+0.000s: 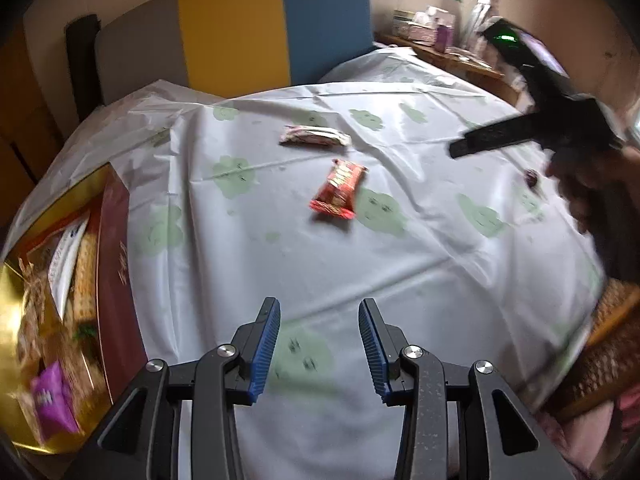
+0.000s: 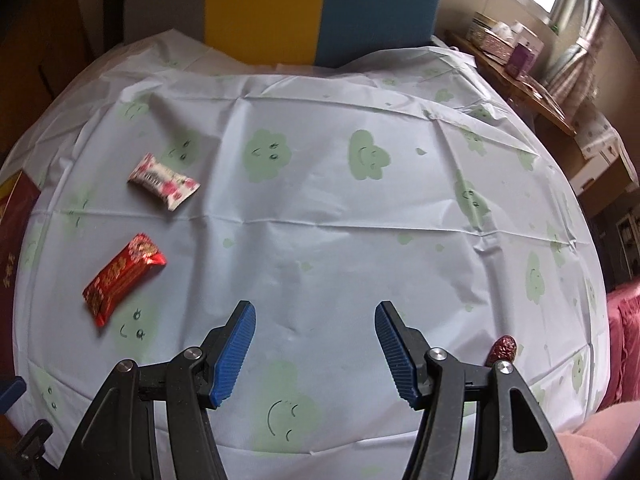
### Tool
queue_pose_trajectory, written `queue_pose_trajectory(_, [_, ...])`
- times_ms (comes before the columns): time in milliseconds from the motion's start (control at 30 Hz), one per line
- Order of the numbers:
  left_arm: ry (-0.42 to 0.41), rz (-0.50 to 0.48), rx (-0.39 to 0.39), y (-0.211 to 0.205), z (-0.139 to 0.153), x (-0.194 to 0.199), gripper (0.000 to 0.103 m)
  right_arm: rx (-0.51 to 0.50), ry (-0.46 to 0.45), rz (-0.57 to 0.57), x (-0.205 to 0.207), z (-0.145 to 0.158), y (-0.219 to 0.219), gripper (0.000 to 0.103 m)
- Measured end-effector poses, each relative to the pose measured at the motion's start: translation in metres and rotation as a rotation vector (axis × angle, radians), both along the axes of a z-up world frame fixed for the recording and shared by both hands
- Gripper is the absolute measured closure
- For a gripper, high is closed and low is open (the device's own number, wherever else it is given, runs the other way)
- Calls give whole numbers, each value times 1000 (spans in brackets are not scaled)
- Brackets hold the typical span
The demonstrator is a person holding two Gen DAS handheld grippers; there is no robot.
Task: Organize snacks
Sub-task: 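Move the left tool to the red candy bar while the right tool approaches the pink candy, then close the left tool on the red candy bar while the right tool grasps the pink candy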
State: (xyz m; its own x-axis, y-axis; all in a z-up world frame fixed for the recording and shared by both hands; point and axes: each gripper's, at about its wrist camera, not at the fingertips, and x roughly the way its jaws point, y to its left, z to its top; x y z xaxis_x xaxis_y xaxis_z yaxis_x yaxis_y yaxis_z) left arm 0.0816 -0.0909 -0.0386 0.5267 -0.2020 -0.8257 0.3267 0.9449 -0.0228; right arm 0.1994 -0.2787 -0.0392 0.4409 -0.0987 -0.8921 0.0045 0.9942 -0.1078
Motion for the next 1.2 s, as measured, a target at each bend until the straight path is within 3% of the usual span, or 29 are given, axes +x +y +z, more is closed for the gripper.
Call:
queue_pose_trajectory(133, [43, 61, -61, 4, 0, 31, 61, 16, -13, -26, 1, 3, -5, 40])
queue_pose_trajectory(700, [37, -78, 50, -73, -29, 117, 62, 84, -56, -32, 2, 16, -11, 40])
queue_pose_trajectory(767, [53, -85, 58, -78, -38, 124, 69, 91, -59, -35, 2, 17, -12, 40])
queue_pose_trajectory(833, [20, -94, 68, -81, -38, 121, 81, 100, -60, -43, 2, 17, -14, 40])
queue_pose_trajectory(967, [-24, -60, 74, -72, -35, 104, 81, 104, -62, -52, 3, 18, -17, 40])
queue_pose_trajectory(1200, [-72, 107, 52, -24, -27, 43, 81, 90, -42, -33, 3, 12, -13, 40])
